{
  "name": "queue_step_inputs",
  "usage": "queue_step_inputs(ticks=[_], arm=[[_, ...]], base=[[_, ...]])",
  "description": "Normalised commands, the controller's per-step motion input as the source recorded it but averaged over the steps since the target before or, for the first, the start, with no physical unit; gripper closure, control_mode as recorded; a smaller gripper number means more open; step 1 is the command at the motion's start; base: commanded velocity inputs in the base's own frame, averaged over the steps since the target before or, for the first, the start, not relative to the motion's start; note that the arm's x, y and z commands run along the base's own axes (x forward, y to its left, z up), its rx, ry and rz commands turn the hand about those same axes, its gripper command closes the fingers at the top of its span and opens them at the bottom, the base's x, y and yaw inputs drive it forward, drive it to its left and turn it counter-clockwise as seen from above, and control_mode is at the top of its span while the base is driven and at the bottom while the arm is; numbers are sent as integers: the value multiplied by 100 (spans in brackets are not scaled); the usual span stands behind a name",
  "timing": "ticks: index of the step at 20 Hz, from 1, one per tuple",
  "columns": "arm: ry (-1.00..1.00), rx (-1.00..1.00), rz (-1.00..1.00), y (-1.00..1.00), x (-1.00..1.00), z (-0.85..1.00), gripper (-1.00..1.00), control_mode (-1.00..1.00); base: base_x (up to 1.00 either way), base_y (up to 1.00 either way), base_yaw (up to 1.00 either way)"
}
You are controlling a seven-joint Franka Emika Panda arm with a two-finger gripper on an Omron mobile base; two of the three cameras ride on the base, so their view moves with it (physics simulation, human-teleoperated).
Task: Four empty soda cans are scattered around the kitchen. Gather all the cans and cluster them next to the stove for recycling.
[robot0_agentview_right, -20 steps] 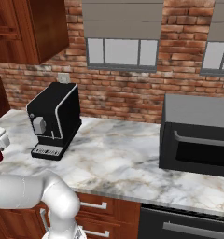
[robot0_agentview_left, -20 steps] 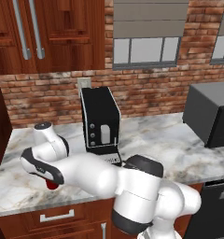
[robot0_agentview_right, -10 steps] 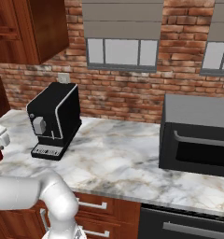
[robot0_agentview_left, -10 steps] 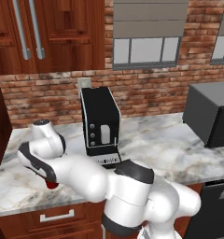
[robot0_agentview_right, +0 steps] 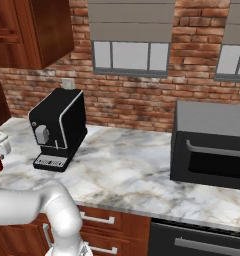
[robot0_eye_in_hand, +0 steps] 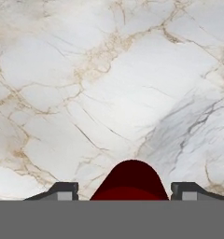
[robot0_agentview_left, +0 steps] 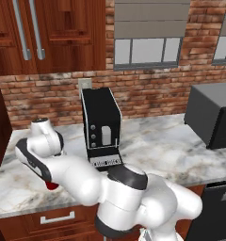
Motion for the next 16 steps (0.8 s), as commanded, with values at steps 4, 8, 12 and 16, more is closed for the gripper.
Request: queue_step_inputs(ticks=[4, 8, 12, 16], arm=[[0, 0, 0, -2, -13, -7, 100, -100], [-16, 3, 0, -11, -19, 0, 100, -100], [-15, 0, 0, -20, -36, 10, 100, -100], [-10, 2, 0, -46, -38, 14, 100, -100]], base=[[0, 0, 0], [0, 0, 0], [0, 0, 0], [0, 0, 0]])
